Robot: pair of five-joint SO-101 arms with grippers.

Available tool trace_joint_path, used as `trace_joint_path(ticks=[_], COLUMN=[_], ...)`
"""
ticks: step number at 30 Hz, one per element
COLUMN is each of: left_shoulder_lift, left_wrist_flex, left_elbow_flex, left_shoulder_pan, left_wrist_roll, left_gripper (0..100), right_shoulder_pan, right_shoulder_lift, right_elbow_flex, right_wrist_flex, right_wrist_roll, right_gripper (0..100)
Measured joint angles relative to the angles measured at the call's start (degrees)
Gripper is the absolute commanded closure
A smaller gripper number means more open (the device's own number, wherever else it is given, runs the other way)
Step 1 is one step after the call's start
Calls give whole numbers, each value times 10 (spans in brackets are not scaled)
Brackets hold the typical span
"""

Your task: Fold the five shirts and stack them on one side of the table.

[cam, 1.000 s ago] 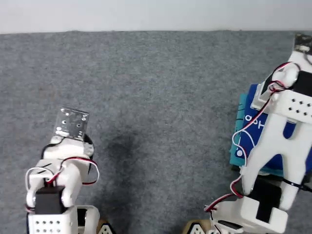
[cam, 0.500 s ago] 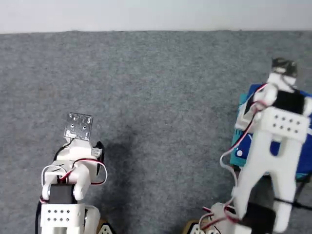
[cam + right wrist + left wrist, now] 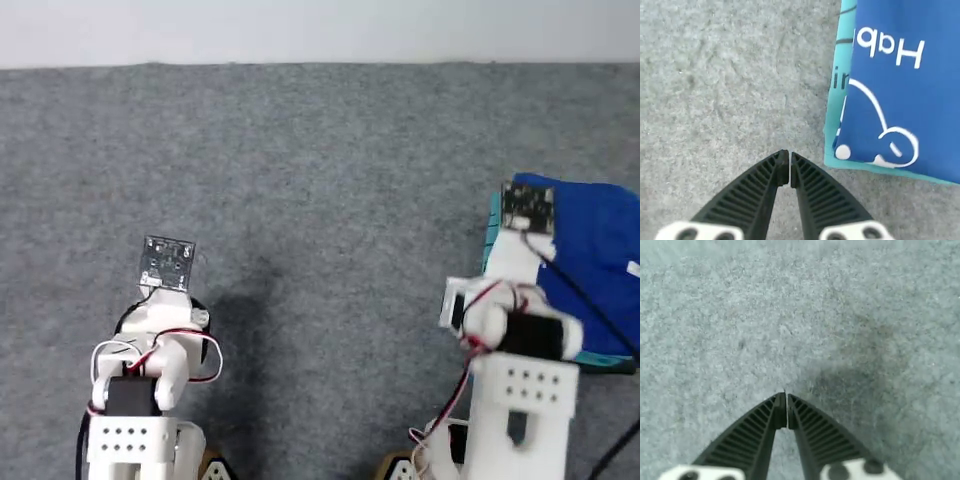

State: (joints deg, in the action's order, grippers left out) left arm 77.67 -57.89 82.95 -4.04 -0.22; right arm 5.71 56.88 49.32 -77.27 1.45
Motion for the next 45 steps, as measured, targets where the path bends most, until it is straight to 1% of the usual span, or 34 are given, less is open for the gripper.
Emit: trace_joint_path(ticks=[5, 11, 16, 18, 22, 24, 28, 33, 40, 45], left_shoulder_lift=[-1, -1, -1, -1, -1, -1, -1, -1, -1, -1], left_wrist_flex=[33, 52, 87, 112, 151, 169, 183, 186, 186, 186], left_elbow_flex=[48, 55, 91, 104, 121, 127, 131, 131, 131, 131], left_shoulder_pan=[0, 0, 0, 0, 0, 0, 0, 0, 0, 0], left_wrist_roll=[0, 0, 2, 22, 91, 106, 113, 113, 113, 114], left_gripper=[986, 985, 985, 985, 985, 985, 985, 985, 985, 985], right_shoulder_pan=[-12, -10, -13, -11, -12, -14, -11, -13, -14, -14], right_shoulder_lift=[113, 253, 331, 373, 433, 464, 463, 462, 462, 462], right_elbow_flex=[112, 196, 295, 330, 412, 443, 460, 462, 462, 462], right_wrist_flex=[1, 4, 17, 29, 33, 36, 44, 48, 48, 26], right_wrist_roll=[0, -4, -73, -82, -87, -87, -85, -62, -62, -60], right_gripper=[988, 988, 988, 988, 988, 988, 988, 984, 987, 987])
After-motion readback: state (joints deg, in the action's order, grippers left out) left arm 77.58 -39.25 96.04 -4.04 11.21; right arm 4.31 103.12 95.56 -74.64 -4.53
